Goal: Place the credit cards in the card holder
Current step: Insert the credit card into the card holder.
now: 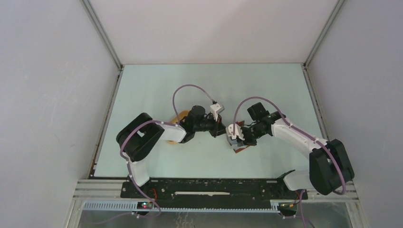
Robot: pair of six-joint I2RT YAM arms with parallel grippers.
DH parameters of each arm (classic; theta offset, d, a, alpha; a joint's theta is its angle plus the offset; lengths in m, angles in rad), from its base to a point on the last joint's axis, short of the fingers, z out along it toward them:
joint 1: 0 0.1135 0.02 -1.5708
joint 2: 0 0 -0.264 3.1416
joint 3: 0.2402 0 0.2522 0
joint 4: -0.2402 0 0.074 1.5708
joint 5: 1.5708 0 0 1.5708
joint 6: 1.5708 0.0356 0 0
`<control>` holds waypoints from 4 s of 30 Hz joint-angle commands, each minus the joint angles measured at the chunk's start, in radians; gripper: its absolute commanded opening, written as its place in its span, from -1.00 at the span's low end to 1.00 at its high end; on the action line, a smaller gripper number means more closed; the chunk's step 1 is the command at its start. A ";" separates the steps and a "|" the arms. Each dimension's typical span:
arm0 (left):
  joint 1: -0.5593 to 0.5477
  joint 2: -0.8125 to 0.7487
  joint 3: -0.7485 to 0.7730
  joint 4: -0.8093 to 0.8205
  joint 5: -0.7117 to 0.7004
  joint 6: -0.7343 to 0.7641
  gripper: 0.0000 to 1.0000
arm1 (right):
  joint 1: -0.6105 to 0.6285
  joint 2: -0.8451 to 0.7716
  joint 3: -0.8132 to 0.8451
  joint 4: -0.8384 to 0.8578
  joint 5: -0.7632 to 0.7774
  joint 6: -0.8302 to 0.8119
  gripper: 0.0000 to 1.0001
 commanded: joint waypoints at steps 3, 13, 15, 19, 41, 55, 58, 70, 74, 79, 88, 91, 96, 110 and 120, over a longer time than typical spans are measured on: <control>0.010 0.051 0.196 -0.208 0.016 0.074 -0.92 | 0.003 0.063 0.059 0.056 0.097 0.132 -1.00; 0.013 0.086 0.243 -0.239 0.013 0.073 -0.95 | -0.150 0.003 0.109 0.008 -0.085 0.152 -1.00; 0.013 0.091 0.251 -0.252 0.056 0.100 -0.98 | -0.184 -0.019 0.110 -0.004 -0.122 0.105 -1.00; 0.017 0.106 0.313 -0.398 0.146 0.181 -0.99 | -0.238 -0.033 0.117 -0.066 -0.190 -0.107 -1.00; 0.057 0.226 0.566 -0.755 0.289 0.308 -0.97 | -0.221 0.255 0.285 -0.235 -0.121 -0.222 -1.00; 0.068 0.124 0.480 -0.595 -0.010 0.096 -0.03 | -0.191 0.345 0.285 -0.119 0.012 -0.032 -1.00; 0.082 0.040 0.392 -0.502 -0.127 0.031 0.01 | -0.185 0.355 0.286 -0.112 0.024 -0.008 -1.00; -0.021 -0.373 -0.143 -0.088 -0.324 -0.126 0.03 | -0.167 0.400 0.327 -0.131 -0.006 0.210 -1.00; -0.136 -0.357 -0.252 0.085 -0.399 -0.258 0.02 | -0.168 0.422 0.368 -0.140 -0.015 0.338 -1.00; -0.243 -0.252 -0.287 0.296 -0.514 -0.367 0.03 | -0.171 0.439 0.379 -0.123 -0.033 0.502 -1.00; -0.303 -0.132 -0.236 0.365 -0.624 -0.440 0.01 | -0.201 0.469 0.377 -0.087 -0.049 0.661 -1.00; -0.319 -0.105 -0.242 0.365 -0.634 -0.462 -0.01 | -0.224 0.483 0.376 -0.079 -0.077 0.688 -1.00; -0.347 -0.068 -0.253 0.354 -0.665 -0.488 -0.03 | -0.248 0.492 0.348 -0.025 -0.105 0.749 -1.00; -0.376 -0.088 -0.286 0.221 -0.794 -0.689 0.13 | -0.296 0.420 0.177 0.225 -0.129 0.942 -1.00; -0.376 -0.050 -0.222 0.041 -0.833 -0.749 0.15 | -0.322 0.401 0.158 0.224 -0.150 0.980 -1.00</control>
